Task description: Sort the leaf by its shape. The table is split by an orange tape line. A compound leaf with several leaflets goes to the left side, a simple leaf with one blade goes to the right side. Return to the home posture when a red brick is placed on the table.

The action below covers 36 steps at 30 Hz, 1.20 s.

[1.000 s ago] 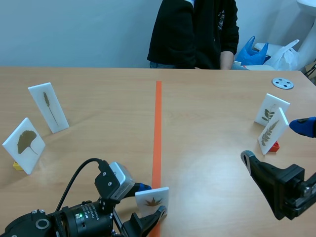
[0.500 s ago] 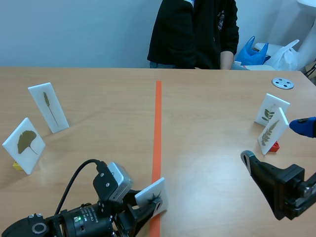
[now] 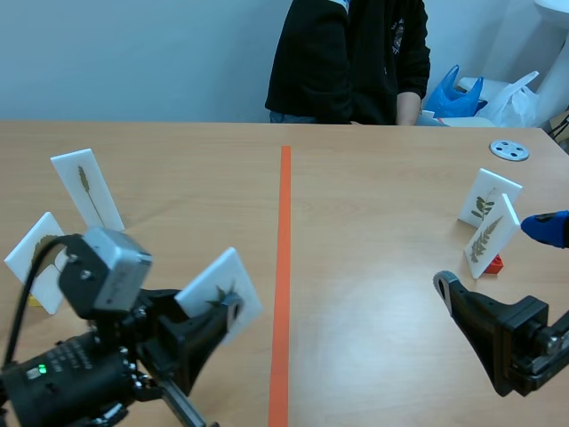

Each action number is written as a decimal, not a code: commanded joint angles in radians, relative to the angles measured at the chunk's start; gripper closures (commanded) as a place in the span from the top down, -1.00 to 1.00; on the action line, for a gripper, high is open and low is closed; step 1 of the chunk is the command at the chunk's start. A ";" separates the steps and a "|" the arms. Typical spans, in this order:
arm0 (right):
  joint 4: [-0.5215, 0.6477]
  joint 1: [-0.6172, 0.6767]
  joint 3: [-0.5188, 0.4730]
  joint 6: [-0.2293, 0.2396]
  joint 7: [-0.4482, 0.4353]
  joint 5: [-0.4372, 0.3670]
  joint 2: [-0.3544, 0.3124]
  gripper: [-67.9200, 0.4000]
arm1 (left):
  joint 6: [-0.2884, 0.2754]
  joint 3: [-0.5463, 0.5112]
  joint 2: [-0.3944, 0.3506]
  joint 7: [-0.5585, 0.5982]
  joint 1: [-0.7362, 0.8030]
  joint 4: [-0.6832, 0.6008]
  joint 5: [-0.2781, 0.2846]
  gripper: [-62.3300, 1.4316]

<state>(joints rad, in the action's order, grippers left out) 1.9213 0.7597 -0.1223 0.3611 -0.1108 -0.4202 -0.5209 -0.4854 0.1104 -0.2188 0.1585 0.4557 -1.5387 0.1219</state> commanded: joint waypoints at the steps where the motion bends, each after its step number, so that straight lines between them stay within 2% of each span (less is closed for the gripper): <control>1: 0.008 -0.012 -0.002 -0.003 -0.018 -0.010 0.000 0.96 | 0.010 -0.044 0.000 0.002 0.020 -0.008 0.034 -0.86; 6: 0.008 -0.012 -0.002 -0.003 -0.018 -0.010 0.000 0.96 | 0.031 -0.220 0.007 -0.029 0.072 -0.010 0.136 -0.86; 9: 0.008 -0.012 -0.002 -0.003 -0.018 -0.010 0.000 0.96 | 0.035 -0.307 0.008 -0.032 0.085 0.002 0.172 -0.86; 15: 0.008 -0.012 -0.002 -0.003 -0.018 -0.010 0.000 0.96 | 0.121 -0.401 0.008 -0.027 0.075 0.082 0.228 -0.86; 26: 0.008 -0.012 -0.002 -0.003 -0.018 -0.010 0.000 0.96 | 0.163 -0.407 0.020 0.031 -0.091 0.349 0.215 -0.86; 32: 0.008 -0.012 -0.002 -0.003 -0.018 -0.010 0.000 0.96 | 0.167 -0.407 0.024 0.032 -0.155 0.427 0.202 -0.86; 36: 0.008 -0.012 -0.002 -0.003 -0.018 -0.010 0.000 0.96 | 0.173 -0.407 0.024 0.032 -0.159 0.456 0.163 -0.84</control>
<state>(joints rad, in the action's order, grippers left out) 1.9213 0.7597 -0.1223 0.3611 -0.1108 -0.4202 -0.5209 -0.3141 -0.2996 -0.1936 0.1757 0.2855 -1.0664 0.2825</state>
